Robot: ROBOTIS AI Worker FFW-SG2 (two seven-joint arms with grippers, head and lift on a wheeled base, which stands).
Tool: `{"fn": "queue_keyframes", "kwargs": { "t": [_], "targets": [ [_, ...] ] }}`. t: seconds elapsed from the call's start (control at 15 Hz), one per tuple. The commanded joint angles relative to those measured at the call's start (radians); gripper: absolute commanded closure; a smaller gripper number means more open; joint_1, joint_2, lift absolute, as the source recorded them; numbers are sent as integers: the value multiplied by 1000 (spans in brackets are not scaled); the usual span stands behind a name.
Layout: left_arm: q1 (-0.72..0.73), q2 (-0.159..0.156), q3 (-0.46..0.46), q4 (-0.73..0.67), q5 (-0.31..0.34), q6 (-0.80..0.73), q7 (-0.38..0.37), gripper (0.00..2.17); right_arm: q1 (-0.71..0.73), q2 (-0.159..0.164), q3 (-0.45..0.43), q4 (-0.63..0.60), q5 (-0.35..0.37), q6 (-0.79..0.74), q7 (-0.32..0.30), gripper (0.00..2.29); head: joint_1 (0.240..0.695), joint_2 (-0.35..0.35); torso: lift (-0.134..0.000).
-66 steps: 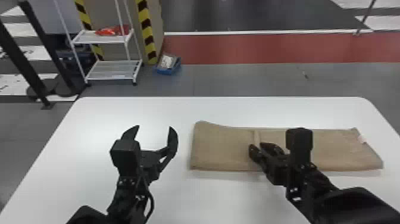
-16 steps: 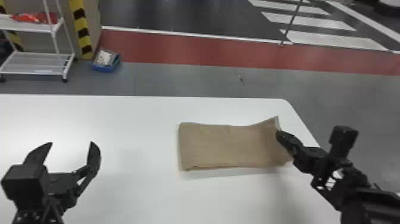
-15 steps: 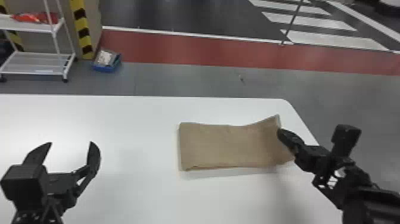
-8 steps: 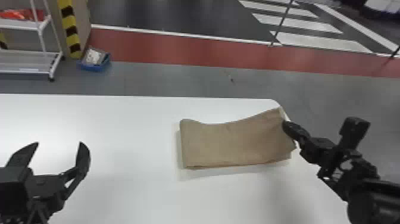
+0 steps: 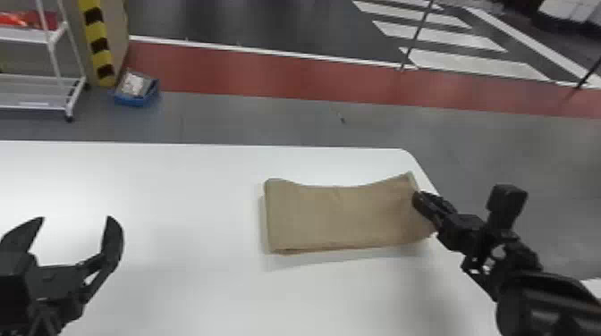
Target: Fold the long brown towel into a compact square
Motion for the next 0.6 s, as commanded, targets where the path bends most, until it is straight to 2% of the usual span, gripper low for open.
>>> {"fn": "queue_keyframes", "kwargs": {
  "t": [0.0,0.4,0.53],
  "targets": [
    [-8,0,0,6,0,-2,-2,147,19,16,-25,-19,1,-54,-5,-2,695,-275,-125],
    [-31,-6,-18,15,12,-11,-14,137,162,48,-117,-169,-31,-127,-14,49,695,-299,-125],
    [-71,-9,-75,28,22,-14,-9,137,211,76,-141,-195,-37,-149,3,49,695,-323,-125]
  ]
}}
